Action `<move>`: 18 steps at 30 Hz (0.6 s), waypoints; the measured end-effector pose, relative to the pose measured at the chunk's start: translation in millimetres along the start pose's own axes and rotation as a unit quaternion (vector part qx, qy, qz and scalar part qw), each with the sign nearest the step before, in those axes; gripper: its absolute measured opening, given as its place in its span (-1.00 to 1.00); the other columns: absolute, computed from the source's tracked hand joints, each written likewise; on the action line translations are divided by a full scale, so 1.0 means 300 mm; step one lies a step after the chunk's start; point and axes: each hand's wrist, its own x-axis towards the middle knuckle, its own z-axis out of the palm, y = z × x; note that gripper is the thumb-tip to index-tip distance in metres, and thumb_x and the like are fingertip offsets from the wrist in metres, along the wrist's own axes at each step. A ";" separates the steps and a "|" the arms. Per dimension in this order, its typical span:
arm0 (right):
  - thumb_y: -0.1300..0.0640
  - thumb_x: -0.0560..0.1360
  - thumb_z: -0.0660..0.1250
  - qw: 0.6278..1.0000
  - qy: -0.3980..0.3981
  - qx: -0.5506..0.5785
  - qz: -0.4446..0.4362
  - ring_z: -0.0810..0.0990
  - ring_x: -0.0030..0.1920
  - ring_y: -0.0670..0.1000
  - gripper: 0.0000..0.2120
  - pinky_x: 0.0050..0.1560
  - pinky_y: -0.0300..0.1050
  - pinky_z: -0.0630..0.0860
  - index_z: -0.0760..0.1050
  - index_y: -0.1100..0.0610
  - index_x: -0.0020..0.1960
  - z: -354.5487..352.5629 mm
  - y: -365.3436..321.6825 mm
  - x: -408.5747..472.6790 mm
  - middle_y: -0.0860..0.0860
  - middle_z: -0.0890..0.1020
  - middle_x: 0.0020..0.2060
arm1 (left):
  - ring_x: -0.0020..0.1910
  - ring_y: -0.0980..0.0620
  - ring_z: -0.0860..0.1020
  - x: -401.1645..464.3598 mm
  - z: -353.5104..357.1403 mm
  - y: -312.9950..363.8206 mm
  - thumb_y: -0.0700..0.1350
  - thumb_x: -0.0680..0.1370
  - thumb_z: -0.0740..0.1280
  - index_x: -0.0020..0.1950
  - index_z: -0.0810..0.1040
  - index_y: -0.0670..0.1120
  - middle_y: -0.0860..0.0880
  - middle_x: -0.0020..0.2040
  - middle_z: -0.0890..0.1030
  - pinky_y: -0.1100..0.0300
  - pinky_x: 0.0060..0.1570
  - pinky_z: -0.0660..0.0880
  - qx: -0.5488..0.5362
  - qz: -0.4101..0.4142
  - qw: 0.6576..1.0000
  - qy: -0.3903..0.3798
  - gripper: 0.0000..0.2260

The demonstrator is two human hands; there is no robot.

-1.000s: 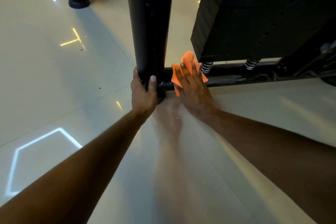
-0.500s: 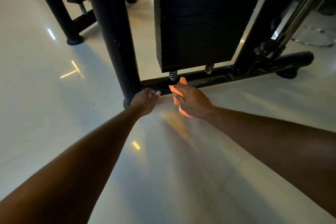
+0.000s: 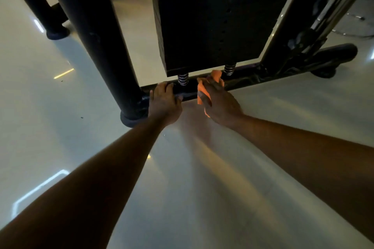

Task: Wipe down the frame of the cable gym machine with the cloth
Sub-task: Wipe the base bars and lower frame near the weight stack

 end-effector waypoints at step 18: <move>-0.16 0.79 -0.06 0.982 0.131 -0.138 0.009 -0.17 0.74 0.36 -0.36 0.67 0.47 -0.19 -0.01 0.08 0.79 0.324 0.038 0.140 0.16 -0.02 0.76 | 0.46 -0.16 0.46 0.104 0.121 -0.113 0.03 0.74 0.19 0.55 0.46 -0.07 -0.08 0.44 0.57 -0.13 0.48 0.30 0.051 0.100 0.989 0.096 -0.60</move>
